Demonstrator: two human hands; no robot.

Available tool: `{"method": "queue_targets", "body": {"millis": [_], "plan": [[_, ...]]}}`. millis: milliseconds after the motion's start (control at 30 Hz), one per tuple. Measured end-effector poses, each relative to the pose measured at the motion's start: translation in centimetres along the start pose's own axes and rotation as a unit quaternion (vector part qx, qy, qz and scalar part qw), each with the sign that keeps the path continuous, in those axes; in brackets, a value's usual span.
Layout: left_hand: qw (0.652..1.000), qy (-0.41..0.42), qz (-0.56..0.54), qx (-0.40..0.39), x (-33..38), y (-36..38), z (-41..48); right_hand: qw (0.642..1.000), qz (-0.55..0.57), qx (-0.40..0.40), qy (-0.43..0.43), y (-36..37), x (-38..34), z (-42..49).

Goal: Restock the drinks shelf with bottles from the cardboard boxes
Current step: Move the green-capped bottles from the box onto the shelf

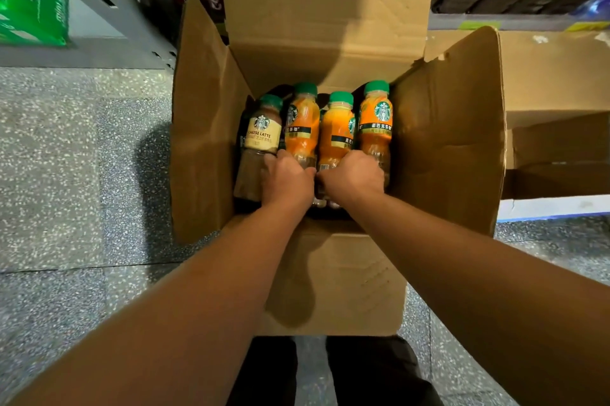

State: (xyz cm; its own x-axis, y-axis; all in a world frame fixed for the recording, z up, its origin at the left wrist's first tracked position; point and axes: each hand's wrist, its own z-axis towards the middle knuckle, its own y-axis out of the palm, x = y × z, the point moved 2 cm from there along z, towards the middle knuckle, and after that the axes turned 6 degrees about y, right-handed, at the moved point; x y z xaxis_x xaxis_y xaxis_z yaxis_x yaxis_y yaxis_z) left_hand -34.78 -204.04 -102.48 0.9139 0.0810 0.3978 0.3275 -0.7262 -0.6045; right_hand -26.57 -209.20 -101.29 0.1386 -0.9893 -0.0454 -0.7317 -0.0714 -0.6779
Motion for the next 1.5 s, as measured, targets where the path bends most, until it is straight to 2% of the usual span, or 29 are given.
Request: {"method": "queue_targets", "body": {"millis": [300, 367, 467, 533, 633, 767, 1000, 1133, 1233, 1433, 1500], "plan": [[0.998, -0.016, -0.064, -0.024, -0.1, -0.5, 0.2, 0.999, 0.034, 0.012, 0.025, 0.4, 0.0, -0.2], [0.998, 0.010, -0.063, 0.011, -0.4, -1.2, 0.1, 0.999, 0.048, 0.010, 0.022, 0.4, 0.2, -0.2], [0.991, 0.059, 0.034, 0.111, -1.1, -2.9, 0.4, 0.998, 0.061, 0.014, 0.009, 0.4, 0.5, -0.4], [0.987, 0.054, 0.071, 0.136, -1.3, -3.7, 1.1, 0.998, 0.061, 0.016, 0.002, 0.4, 0.5, -0.6], [0.994, 0.001, 0.075, 0.085, -1.4, -3.2, 1.9, 0.998, 0.056, 0.023, -0.003, 0.5, 0.6, -0.6], [0.994, -0.105, 0.009, 0.038, -2.4, -2.2, 2.5, 0.998, 0.051, 0.022, -0.016, 0.5, 0.9, -0.6], [0.992, -0.115, -0.050, 0.024, -2.6, -2.6, 2.3, 0.999, 0.042, 0.029, 0.005, -0.2, 0.6, -0.6], [0.989, -0.120, -0.081, 0.024, -3.0, -2.5, 2.0, 0.991, -0.023, 0.095, -0.092, -0.9, 0.0, -1.6], [0.987, -0.116, -0.107, 0.029, -3.3, -2.5, 1.6, 0.987, -0.036, 0.062, -0.144, 0.2, -2.0, -2.2], [0.982, -0.091, -0.149, 0.069, -3.5, -3.5, 0.5, 0.995, -0.030, 0.033, -0.087, 0.0, -4.9, -1.7], [0.979, -0.083, -0.166, 0.079, -3.3, -3.8, 0.3, 0.997, -0.026, 0.000, -0.077, 0.2, -5.5, -1.2]]}}
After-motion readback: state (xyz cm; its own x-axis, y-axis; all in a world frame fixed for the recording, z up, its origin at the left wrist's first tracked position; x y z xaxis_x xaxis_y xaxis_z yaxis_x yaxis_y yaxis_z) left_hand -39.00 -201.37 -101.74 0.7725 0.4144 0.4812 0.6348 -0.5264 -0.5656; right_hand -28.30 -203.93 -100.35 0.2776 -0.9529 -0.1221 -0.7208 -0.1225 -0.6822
